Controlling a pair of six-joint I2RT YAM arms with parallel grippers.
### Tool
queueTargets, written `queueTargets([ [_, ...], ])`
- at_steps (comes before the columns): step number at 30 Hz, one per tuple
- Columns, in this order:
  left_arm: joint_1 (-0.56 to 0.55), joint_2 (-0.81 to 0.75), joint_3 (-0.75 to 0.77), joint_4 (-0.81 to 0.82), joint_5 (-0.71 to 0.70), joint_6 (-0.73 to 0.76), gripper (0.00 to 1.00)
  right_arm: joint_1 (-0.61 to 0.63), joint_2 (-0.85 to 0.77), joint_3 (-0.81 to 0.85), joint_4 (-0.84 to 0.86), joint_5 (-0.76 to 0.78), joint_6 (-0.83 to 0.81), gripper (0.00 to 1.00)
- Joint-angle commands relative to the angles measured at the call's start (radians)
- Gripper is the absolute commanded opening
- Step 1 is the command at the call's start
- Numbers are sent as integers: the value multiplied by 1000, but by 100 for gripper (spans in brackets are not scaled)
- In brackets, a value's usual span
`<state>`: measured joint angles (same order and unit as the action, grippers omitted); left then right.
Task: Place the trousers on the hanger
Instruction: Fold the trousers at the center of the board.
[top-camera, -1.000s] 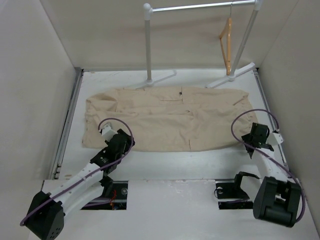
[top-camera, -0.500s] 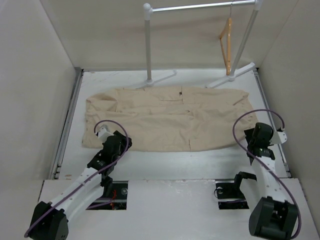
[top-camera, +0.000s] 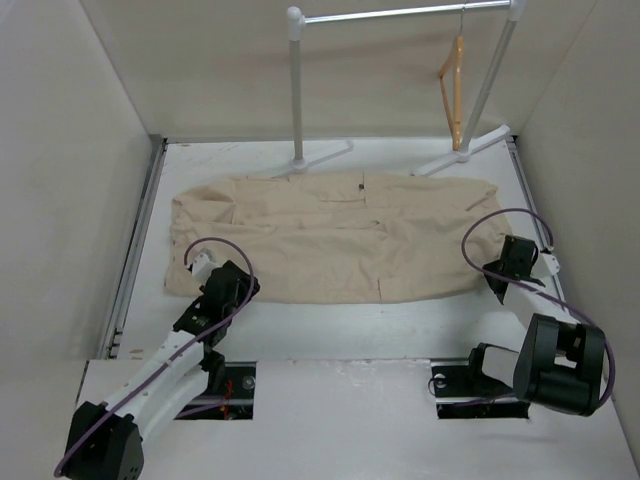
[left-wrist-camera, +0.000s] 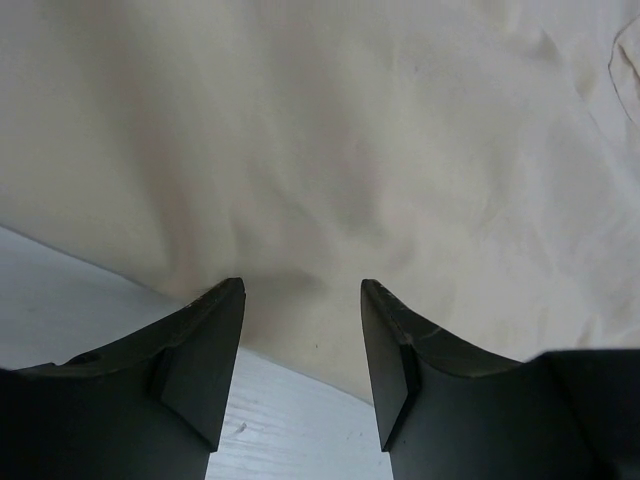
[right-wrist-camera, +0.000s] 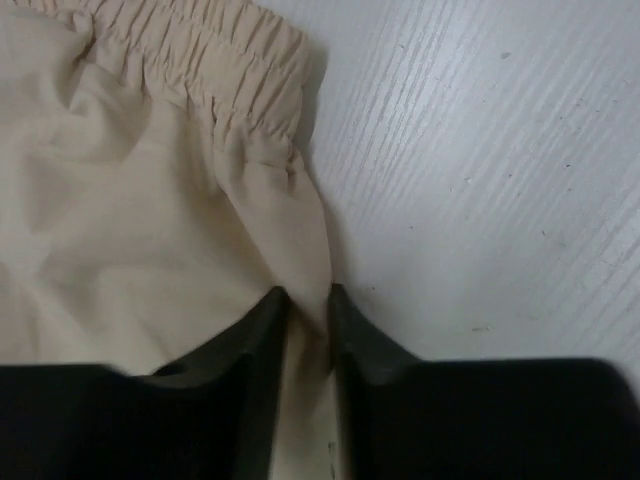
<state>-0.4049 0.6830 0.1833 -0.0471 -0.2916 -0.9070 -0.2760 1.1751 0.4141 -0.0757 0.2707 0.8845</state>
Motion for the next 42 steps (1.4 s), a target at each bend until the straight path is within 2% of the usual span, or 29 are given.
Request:
queueTargets([
  [1, 60, -7, 65, -74, -23, 22, 49, -12, 3, -12, 93, -18, 27, 17],
  [4, 143, -19, 77, -143, -23, 30, 50, -7, -60, -21, 85, -1, 53, 11],
  [9, 333, -124, 111, -305, -30, 20, 51, 36, -178, -20, 65, 13, 62, 10],
  [12, 464, -154, 114, -350, -63, 28, 52, 79, -213, -5, 63, 10, 59, 10],
  [16, 616, -64, 110, -338, 14, 31, 51, 120, -233, 9, 71, 4, 51, 10],
  [20, 726, 45, 104, -240, 45, 33, 50, 137, -209, 15, 100, -5, 47, 10],
  [26, 748, 278, 99, 19, 48, 43, 46, 131, -167, -9, 149, -54, 36, 10],
  [27, 745, 321, 93, 73, 54, 42, 40, 133, -181, -12, 143, -56, 33, 10],
  [29, 737, 390, 85, 153, 75, 36, 22, 133, -227, -21, 122, -56, 24, 10],
  [31, 740, 403, 85, 176, 110, 20, 9, 131, -291, -18, 65, -47, 19, 10],
  [35, 751, 203, 103, 90, 109, 0, 2, 131, -454, -12, -51, -19, -5, 10],
  [38, 730, 43, 169, -41, 39, -47, 0, 131, -570, 2, -148, -1, -15, 10],
  [42, 716, -130, 287, -213, 16, -27, 0, 125, -695, 34, -272, 4, -53, 10],
])
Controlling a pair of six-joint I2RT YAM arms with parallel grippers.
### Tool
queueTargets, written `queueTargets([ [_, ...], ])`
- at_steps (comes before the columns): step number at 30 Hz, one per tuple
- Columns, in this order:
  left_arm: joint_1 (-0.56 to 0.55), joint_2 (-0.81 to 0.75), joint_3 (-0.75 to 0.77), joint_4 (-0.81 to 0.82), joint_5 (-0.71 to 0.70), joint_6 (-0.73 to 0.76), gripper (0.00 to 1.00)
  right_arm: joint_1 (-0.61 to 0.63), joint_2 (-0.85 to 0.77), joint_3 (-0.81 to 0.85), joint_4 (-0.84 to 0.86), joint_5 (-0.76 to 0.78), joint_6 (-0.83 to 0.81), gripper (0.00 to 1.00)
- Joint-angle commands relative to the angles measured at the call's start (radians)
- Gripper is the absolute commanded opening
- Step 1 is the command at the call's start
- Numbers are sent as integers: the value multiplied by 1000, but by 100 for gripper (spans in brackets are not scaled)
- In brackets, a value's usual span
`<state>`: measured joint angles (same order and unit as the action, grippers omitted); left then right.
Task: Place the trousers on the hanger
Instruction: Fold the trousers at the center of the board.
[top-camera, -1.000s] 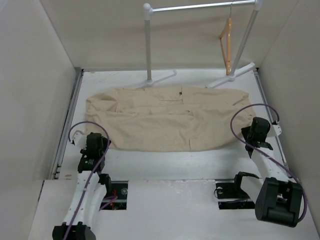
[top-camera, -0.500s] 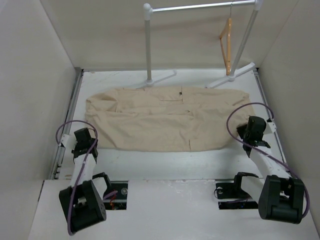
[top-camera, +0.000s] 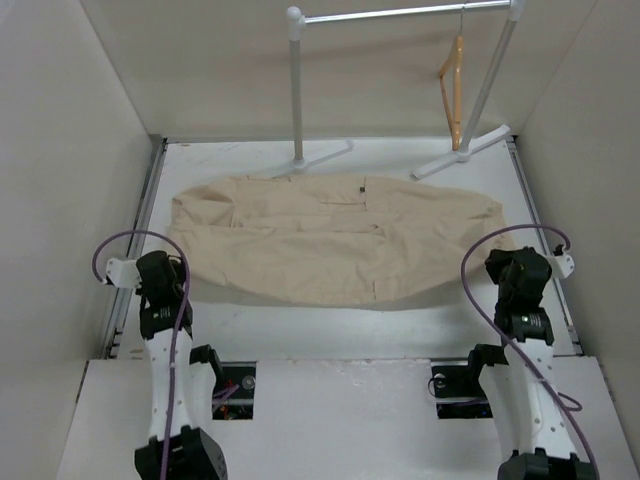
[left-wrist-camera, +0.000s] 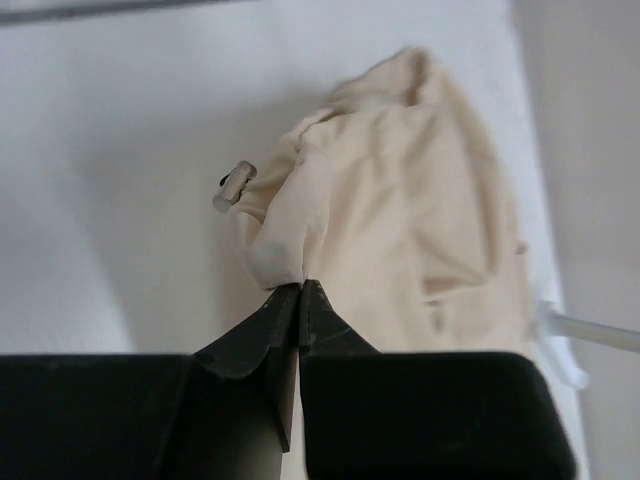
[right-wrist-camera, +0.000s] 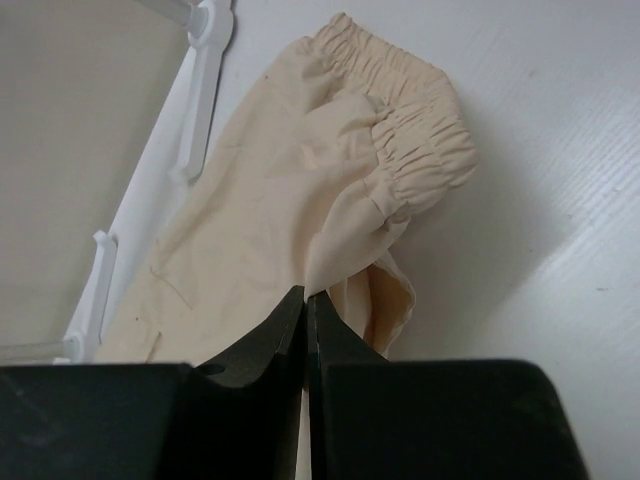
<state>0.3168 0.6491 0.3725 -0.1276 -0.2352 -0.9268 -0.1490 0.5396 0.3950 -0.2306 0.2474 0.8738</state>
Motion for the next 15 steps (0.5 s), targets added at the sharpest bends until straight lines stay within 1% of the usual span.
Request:
queueTargets([
  [1, 4, -133, 112, -164, -41, 2, 0, -13, -94, 60, -150, 27, -53, 10],
  [4, 41, -242, 181, -279, -24, 37, 0, -37, -197, 80, -226, 33, -72, 9],
  [6, 41, -264, 236, -332, -36, 52, 0, -15, -220, 102, -272, 46, -56, 9],
  [8, 19, -260, 285, -345, -68, 57, 0, -10, -231, 128, -305, 55, -64, 9],
  [11, -6, -189, 316, -281, -87, 56, 0, -42, -208, 150, -274, 52, -88, 9],
  [15, -54, 37, 338, -108, -101, 52, 0, -77, -2, 140, -121, -29, -61, 9],
])
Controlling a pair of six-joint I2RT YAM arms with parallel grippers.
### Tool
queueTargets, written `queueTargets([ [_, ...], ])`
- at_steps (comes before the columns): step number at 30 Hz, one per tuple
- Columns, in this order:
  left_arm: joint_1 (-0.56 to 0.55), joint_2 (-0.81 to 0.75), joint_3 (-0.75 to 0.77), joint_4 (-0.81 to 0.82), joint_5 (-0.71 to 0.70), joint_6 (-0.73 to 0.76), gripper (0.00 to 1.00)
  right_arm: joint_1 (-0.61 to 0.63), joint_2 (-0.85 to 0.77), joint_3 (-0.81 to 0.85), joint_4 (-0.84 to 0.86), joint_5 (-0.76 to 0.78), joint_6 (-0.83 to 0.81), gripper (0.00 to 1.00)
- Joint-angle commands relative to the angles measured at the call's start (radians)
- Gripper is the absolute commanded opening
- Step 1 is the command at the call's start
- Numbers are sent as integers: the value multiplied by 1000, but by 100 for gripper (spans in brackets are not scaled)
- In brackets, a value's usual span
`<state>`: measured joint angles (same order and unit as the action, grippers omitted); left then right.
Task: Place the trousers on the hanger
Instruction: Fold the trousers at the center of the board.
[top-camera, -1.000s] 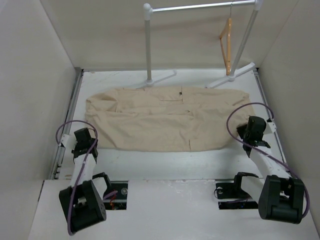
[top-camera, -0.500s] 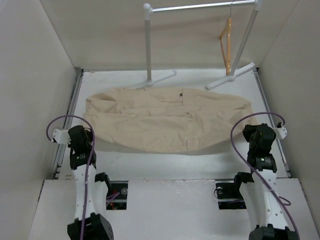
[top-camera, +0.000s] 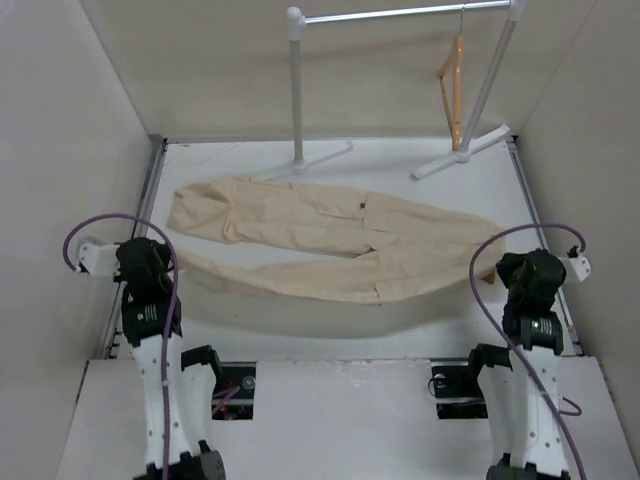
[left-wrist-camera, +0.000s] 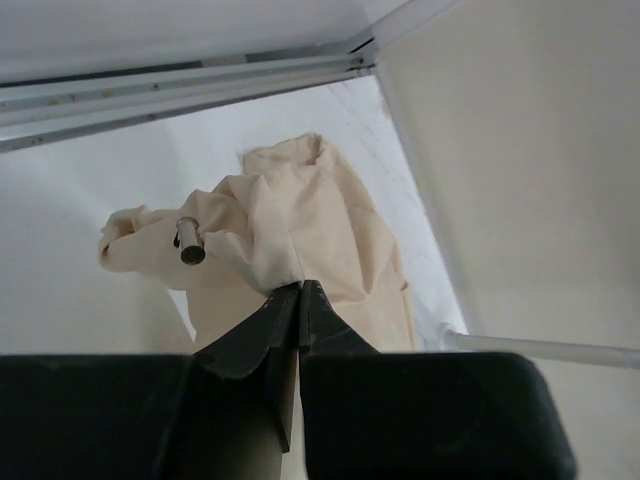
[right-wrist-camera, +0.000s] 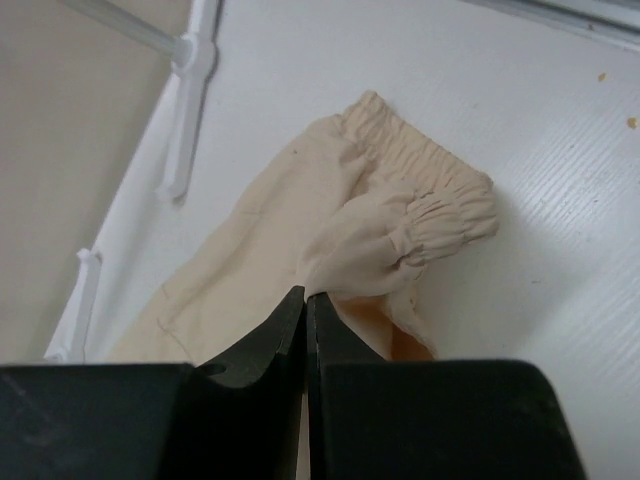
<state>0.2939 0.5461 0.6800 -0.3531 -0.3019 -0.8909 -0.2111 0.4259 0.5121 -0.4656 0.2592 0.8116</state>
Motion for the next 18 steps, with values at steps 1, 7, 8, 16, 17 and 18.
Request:
queueTargets([
  [1, -44, 209, 47, 153, -52, 23, 0, -15, 169, 22, 160, -49, 14, 9],
  [7, -152, 598, 232, 292, -146, 82, 0, 2, 463, 149, 289, -60, -3, 9],
  [8, -169, 661, 275, 302, -164, 95, 0, 2, 505, 175, 298, -60, -11, 9],
  [16, -218, 1076, 646, 302, -229, 211, 0, -20, 810, 333, 364, -112, -28, 9],
  [17, -218, 1115, 694, 292, -232, 222, 0, -24, 848, 354, 369, -117, -23, 9],
  [18, -223, 1155, 742, 278, -236, 234, 0, -27, 885, 376, 377, -120, -20, 9],
])
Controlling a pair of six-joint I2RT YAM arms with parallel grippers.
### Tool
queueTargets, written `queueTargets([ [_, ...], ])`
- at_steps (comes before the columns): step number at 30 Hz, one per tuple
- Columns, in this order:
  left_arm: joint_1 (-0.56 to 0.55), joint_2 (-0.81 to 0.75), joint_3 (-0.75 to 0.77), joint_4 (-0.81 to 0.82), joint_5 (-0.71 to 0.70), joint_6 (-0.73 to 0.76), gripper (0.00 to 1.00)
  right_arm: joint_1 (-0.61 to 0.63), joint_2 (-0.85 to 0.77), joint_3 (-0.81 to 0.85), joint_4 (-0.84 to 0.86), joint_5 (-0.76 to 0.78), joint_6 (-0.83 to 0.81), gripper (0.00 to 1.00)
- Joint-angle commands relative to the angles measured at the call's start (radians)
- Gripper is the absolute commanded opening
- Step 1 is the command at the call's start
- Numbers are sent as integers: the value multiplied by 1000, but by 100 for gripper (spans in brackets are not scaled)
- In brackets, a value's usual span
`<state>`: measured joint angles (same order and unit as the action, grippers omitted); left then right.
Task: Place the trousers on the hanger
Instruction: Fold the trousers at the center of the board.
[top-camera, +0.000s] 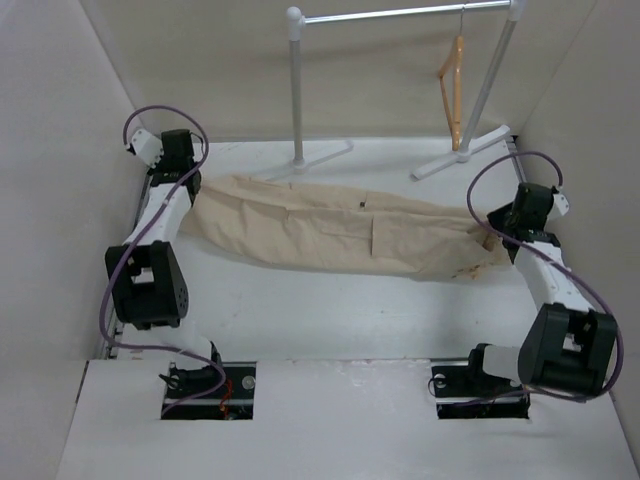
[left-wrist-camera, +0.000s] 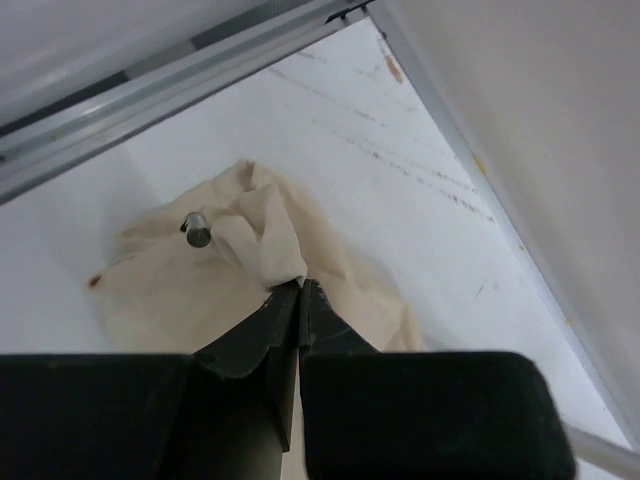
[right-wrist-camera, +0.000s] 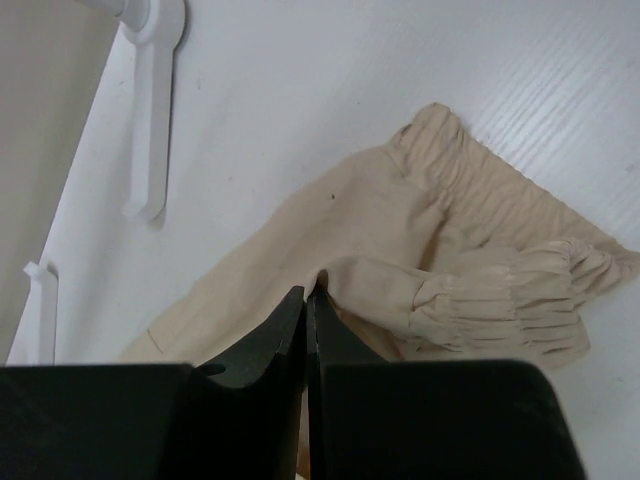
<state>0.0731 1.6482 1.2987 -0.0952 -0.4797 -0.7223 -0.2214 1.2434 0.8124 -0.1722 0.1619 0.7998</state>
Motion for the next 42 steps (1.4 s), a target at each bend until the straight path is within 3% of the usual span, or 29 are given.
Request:
queueTargets([
  [1, -3, 85, 161, 12, -65, 79, 0, -20, 103, 97, 91, -24, -8, 9],
  [8, -8, 413, 483, -17, -51, 199, 3, -20, 407, 290, 97, -32, -7, 12],
  [10, -14, 508, 586, -24, -22, 250, 9, -17, 476, 335, 99, -30, -5, 18],
  [15, -26, 559, 649, -32, 1, 302, 46, -10, 507, 364, 103, -9, -5, 52],
  [19, -26, 417, 497, -15, -17, 275, 57, 23, 397, 300, 117, 21, -5, 63],
  [24, 0, 130, 60, 60, -1, 86, 58, 134, 181, 116, 184, 56, 4, 64],
  [26, 21, 47, -114, 115, 73, 9, 57, 194, 113, 53, 210, 62, 10, 49],
  [28, 46, -2, -255, 179, 136, -46, 57, 245, 62, 7, 220, 47, 25, 18],
  [30, 72, -27, -369, 271, 186, -83, 59, 286, 18, -25, 220, 33, 26, 12],
  [32, 105, -25, -441, 366, 252, -110, 60, 313, -27, -56, 223, 19, 27, 15],
  [36, 156, 53, -469, 492, 366, -173, 61, 362, -107, -117, 227, 10, 16, 46],
  [38, 169, 106, -458, 538, 417, -203, 61, 369, -136, -148, 229, 7, 12, 55],
  [42, 195, 195, -435, 572, 435, -255, 58, 372, -176, -212, 231, 7, 4, 63],
])
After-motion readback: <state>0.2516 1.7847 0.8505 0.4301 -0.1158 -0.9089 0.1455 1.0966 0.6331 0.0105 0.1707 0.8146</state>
